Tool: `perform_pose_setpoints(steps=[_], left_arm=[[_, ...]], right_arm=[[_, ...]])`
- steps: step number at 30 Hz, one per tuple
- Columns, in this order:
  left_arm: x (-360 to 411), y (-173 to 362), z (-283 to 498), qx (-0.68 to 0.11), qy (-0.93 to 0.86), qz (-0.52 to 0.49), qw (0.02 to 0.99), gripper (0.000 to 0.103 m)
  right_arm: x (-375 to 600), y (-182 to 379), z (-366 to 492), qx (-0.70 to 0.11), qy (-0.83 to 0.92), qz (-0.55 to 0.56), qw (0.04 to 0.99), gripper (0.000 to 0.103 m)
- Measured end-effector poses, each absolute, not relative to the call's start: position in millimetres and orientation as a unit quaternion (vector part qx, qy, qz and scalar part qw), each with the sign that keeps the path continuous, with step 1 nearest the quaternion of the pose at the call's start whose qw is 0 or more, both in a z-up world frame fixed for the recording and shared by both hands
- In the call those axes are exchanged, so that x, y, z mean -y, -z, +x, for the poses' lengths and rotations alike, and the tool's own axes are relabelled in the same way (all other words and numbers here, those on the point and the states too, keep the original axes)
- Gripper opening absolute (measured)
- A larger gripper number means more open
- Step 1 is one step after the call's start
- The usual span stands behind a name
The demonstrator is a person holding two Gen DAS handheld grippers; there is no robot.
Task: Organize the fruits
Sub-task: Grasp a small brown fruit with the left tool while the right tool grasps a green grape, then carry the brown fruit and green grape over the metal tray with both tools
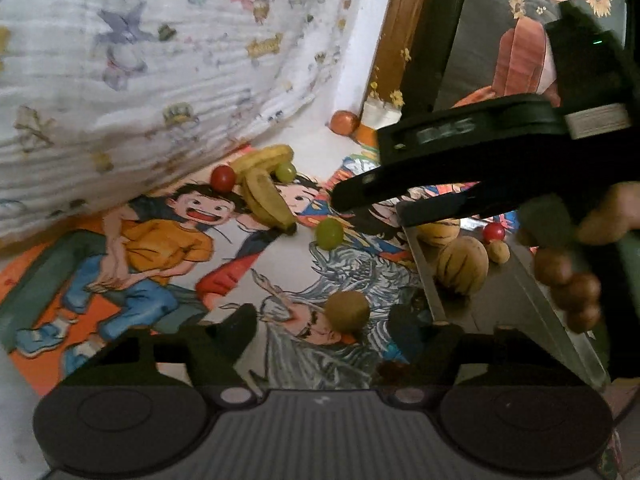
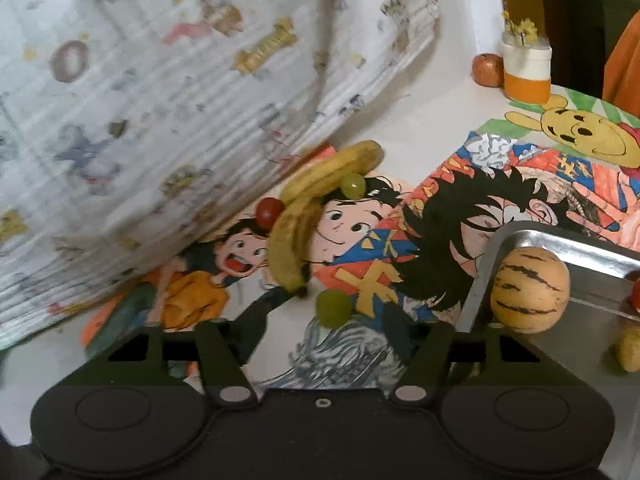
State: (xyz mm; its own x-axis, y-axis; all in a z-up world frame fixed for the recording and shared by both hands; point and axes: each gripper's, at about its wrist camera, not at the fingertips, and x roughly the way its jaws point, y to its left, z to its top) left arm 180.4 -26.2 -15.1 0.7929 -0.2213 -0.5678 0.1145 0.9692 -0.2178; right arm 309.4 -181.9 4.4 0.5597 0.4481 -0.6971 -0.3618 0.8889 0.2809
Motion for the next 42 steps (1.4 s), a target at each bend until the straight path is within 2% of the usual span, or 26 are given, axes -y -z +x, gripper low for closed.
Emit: perform_pose_setpoints(steps=[2, 12, 14, 19, 24, 29, 42], left_arm=[[28.6, 16.9, 185.2, -0.312, 0.095, -0.086, 0.941, 0.064], [31.4, 22.3, 193.5, -0.312, 0.103, -0.088, 0.94, 0.047], [31.1, 22.4, 193.8, -0.312, 0.103, -0.09, 0.94, 0.04], [33.1, 22.3, 193.4, -0.312, 0.105, -0.084, 0.94, 0.031], [33.1, 22.2, 193.7, -0.312, 0.104, -0.088, 0.94, 0.03], [31.7, 22.2, 193.9, -0.312, 0.104, -0.093, 0.94, 0.03], [24.1, 19.8, 195.8, -0.317, 0.088, -0.121, 0.936, 0.03]], right_arm=[[178.4, 0.8, 312.5, -0.404, -0.227, 0.041, 0.885, 0.057], [166.2, 14.6, 311.2, -0.391, -0.227, -0.011, 0.892, 0.046], [164.8, 16.3, 311.1, -0.39, -0.225, -0.017, 0.893, 0.044], [161.6, 18.7, 312.1, -0.381, -0.225, -0.03, 0.896, 0.039], [160.5, 20.5, 313.9, -0.38, -0.226, -0.027, 0.897, 0.036], [158.9, 19.9, 313.0, -0.381, -0.231, -0.024, 0.895, 0.026], [183.6, 14.6, 294.6, -0.38, -0.231, 0.018, 0.896, 0.026]])
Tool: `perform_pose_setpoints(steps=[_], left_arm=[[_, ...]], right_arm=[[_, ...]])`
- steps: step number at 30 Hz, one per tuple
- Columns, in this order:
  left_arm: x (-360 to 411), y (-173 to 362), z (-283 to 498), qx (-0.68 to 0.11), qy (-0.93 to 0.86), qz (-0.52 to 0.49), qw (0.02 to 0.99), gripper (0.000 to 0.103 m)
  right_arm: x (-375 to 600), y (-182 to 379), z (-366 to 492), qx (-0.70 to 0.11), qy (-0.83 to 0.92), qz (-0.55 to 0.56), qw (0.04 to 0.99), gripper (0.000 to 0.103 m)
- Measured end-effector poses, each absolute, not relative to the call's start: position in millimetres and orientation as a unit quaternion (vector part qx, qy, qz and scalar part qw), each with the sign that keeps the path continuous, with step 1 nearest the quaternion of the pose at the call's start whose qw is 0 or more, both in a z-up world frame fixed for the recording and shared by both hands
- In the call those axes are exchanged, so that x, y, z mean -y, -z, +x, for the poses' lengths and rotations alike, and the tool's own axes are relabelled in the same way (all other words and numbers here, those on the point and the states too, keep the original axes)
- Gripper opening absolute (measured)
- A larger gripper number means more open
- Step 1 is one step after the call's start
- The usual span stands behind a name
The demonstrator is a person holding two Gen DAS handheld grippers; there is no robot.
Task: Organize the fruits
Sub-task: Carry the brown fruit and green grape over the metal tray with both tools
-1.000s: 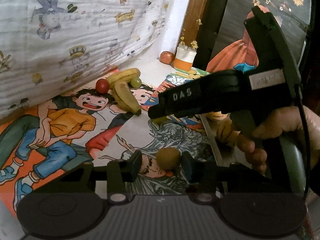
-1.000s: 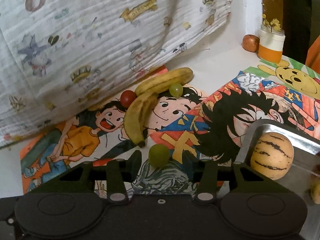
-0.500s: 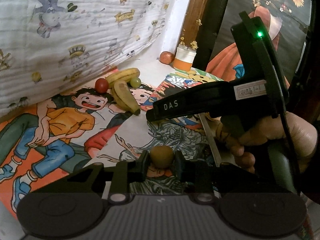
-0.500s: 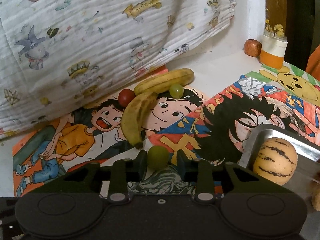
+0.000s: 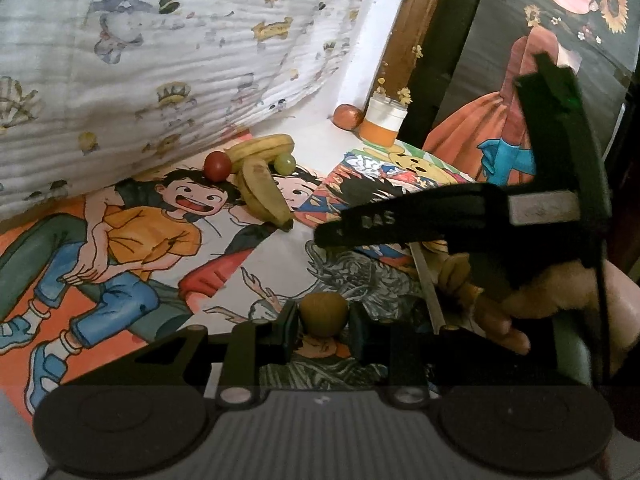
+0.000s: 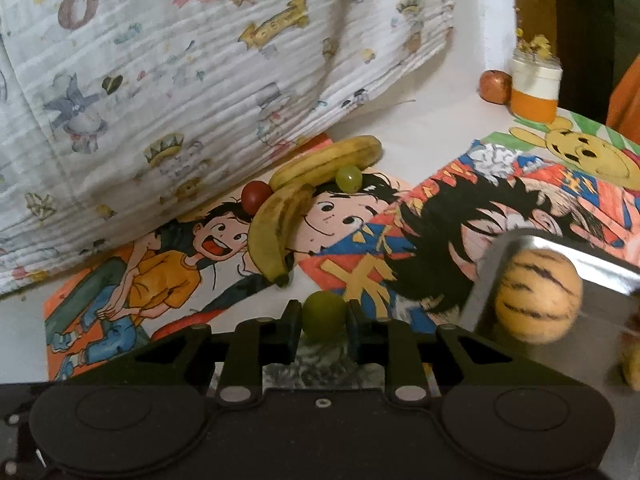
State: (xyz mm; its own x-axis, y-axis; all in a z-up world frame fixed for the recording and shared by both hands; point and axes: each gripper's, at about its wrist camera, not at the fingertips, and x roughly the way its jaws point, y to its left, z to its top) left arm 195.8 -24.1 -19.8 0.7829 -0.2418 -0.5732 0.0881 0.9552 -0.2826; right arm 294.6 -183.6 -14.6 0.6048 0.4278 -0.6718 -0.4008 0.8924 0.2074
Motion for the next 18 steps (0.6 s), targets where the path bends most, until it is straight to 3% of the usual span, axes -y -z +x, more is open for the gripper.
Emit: perform_pose_setpoints(steps=[18], left_arm=[[36.4, -6.5, 186.4, -0.297, 0.068, -0.116, 0.945, 0.03]], right_arm=[[264.0, -20.2, 221.5, -0.308, -0.2, 0.098, 0.925, 0.026]])
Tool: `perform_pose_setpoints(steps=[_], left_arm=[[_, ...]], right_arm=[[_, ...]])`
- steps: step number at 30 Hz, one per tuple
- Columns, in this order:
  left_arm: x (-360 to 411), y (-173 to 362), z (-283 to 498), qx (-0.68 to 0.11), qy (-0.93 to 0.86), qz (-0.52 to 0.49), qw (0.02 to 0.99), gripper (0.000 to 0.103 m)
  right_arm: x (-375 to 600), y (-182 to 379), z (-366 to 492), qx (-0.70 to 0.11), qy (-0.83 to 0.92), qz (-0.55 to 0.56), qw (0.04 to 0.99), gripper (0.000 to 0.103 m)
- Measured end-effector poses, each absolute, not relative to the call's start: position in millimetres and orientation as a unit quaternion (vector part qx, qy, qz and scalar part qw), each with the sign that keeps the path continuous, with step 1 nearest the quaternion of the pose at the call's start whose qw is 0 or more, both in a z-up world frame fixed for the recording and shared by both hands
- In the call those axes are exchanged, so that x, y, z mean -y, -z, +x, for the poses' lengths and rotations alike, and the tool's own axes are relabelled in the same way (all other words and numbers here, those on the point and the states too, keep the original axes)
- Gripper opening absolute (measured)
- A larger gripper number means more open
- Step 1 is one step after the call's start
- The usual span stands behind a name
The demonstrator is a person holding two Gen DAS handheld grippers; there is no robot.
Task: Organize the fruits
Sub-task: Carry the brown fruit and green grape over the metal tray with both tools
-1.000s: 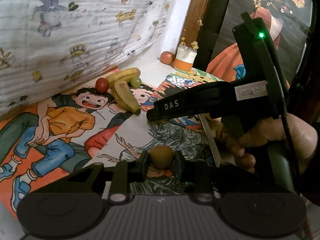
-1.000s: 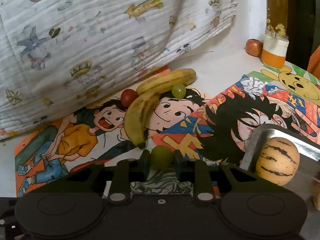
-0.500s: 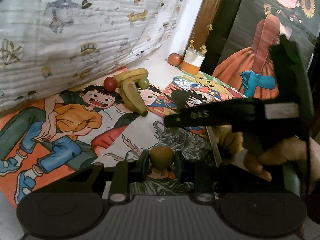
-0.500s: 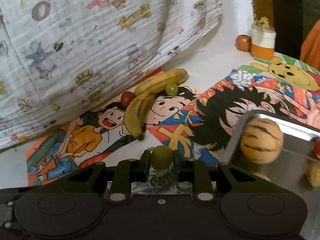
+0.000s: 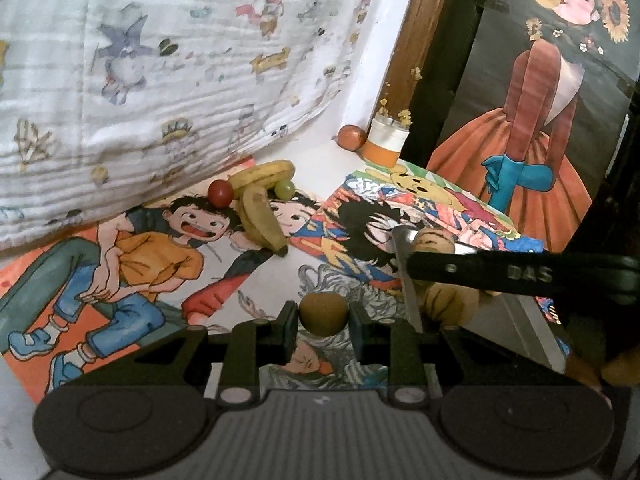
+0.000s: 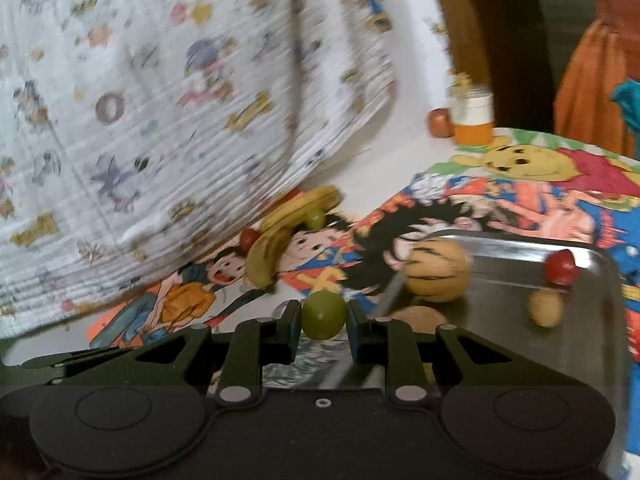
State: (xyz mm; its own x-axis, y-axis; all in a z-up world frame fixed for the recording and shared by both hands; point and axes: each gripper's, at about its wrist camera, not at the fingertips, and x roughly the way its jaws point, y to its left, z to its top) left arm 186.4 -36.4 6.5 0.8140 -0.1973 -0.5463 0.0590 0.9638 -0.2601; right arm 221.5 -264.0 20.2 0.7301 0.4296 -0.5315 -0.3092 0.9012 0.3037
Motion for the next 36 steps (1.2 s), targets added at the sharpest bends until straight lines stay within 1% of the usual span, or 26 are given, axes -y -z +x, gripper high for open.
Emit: perform_pose_setpoints(steps=[11, 15, 23, 36], left_arm=[[78.0, -13.2, 191.1, -0.295, 0.099, -0.096, 0.945, 0.03], [95.4, -13.4, 196.3, -0.298, 0.113, -0.097, 0.943, 0.03], [120.6, -6.7, 205.0, -0.308, 0.127, -0.088, 0.939, 0.03], [138.3, 9.8, 217.2, -0.329, 0.132, -0.073, 0.932, 0.03]], right_arm=[[334.4, -8.6, 198.8, -0.298, -0.131, 0.144, 0.935, 0.026], [349.6, -0.9, 193.9, -0.299, -0.108, 0.144, 0.937, 0.026], [357.2, 12.2, 187.5, -0.298, -0.075, 0.105, 0.946, 0.026], [358.5, 27.0, 195.9, -0.316, -0.072, 0.094, 0.941, 0.026]])
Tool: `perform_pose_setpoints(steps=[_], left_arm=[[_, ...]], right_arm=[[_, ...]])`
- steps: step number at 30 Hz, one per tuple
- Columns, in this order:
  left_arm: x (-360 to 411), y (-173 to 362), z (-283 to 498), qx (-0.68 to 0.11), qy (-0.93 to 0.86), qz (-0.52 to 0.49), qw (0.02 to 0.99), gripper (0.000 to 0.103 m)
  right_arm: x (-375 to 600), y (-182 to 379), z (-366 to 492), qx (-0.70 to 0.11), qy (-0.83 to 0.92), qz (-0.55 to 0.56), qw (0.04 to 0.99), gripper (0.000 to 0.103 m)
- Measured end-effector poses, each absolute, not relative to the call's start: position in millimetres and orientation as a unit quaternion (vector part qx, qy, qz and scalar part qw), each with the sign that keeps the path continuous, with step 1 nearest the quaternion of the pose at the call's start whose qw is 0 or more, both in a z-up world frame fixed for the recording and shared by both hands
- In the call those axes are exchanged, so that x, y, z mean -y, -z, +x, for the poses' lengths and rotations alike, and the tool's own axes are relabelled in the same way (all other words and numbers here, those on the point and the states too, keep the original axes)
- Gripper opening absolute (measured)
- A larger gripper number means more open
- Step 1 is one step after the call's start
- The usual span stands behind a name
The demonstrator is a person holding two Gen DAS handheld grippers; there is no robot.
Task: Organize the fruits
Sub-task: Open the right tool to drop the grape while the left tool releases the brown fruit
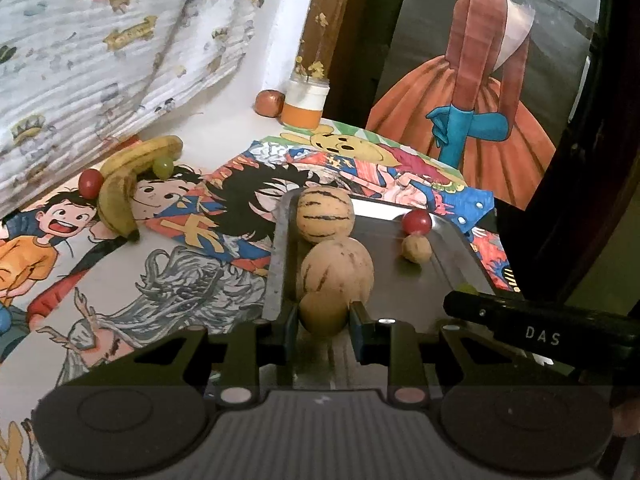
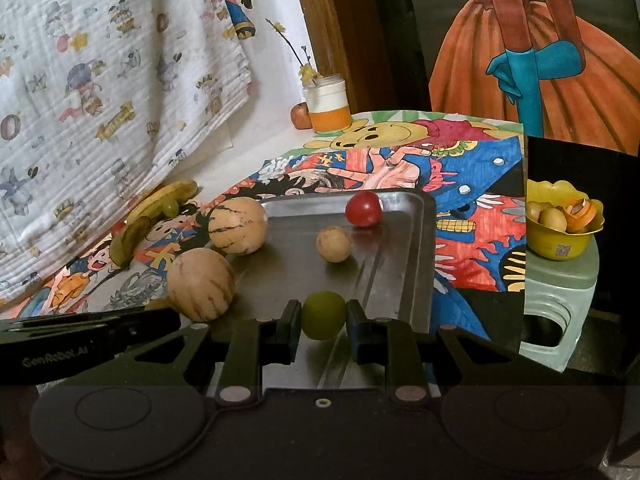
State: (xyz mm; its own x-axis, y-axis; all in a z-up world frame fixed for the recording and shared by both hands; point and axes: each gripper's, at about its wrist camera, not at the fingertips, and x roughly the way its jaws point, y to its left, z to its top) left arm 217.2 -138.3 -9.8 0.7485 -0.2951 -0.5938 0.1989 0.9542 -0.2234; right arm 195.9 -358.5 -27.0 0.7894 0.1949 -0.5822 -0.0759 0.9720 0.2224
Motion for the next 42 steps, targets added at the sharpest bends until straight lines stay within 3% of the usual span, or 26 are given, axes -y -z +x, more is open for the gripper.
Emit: perform_pose_setpoints(steps=[27, 31, 33, 37, 42], left_arm=[[137.8, 15.8, 220.0, -0.338, 0.136, -0.08, 0.928, 0.032], [134.4, 10.4, 216.0, -0.331, 0.134, -0.084, 0.93, 0.036], [132.5, 6.3, 213.0, -0.325, 0.131, -0.086, 0.933, 0.039], [125.8, -1.3, 206.8, -0.314, 0.124, -0.095, 0.936, 0.058], [115.5, -12.5, 195.6, -0.297, 0.111, -0.104, 0.943, 0.074]], right_arm=[[354.2, 22.8, 182.2, -0.304, -0.061, 0.082, 0.947, 0.03], [351.7, 16.2, 174.9, -0.297, -0.059, 0.08, 0.95, 0.035], [349.9, 12.1, 170.6, -0.291, -0.057, 0.077, 0.952, 0.039], [346.1, 4.3, 161.8, -0.28, -0.054, 0.07, 0.956, 0.048], [342.3, -5.9, 148.5, -0.265, -0.05, 0.063, 0.961, 0.061]])
